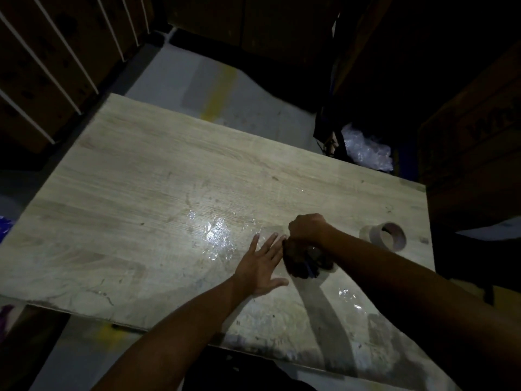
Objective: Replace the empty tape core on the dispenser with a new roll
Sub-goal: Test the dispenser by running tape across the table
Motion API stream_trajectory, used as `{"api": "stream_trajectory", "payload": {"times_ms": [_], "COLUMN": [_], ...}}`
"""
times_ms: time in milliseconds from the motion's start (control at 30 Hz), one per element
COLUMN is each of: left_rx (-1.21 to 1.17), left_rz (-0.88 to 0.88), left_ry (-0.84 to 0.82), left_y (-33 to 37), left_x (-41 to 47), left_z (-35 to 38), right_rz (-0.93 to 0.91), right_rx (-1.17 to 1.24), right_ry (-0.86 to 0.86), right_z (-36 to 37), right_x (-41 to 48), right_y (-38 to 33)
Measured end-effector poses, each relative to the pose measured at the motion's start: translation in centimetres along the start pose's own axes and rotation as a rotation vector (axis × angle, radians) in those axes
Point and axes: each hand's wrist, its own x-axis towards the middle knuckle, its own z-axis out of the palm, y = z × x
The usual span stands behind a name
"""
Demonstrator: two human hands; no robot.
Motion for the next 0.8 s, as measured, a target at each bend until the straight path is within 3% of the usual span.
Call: {"api": "stream_trajectory", "payload": {"times_ms": [167,267,433,567,667,800], "left_rx": [0.122,0.003,-0.309,-0.808,-1.087,-1.279], "left_rz": [-0.112,-0.217,-0.400,-0.698,-0.883,-0.873], "left_ry": [-0.157,-0.076,0.091,0.451,0.484,0.392], "left_y": [-0.9,-1.1,-2.3,-1.8,-1.7,-0.8], "left_x": [0.5,0.7,1.1,0.0,-0.3,-0.9], "left_z": [-1.5,-2.9,-5.6,-8.1,-8.6,-8.4], "right_rz": [0.045,0.095,0.188,0.295,0.369,0.447], "right_rx": [0.273,0.596,1.337,1.700,2.011,2.313], "right_ry": [-0.060,-0.014,0.180,0.291,0.349,0.442], "right_z": [1.2,2.7,6.0,7.1,7.7,8.2], "right_x": [0.2,-0.4,-2.0,-2.7,-2.5,-1.7], "right_y": [4.9,7.2,8.5,6.9,5.2,2.7]}}
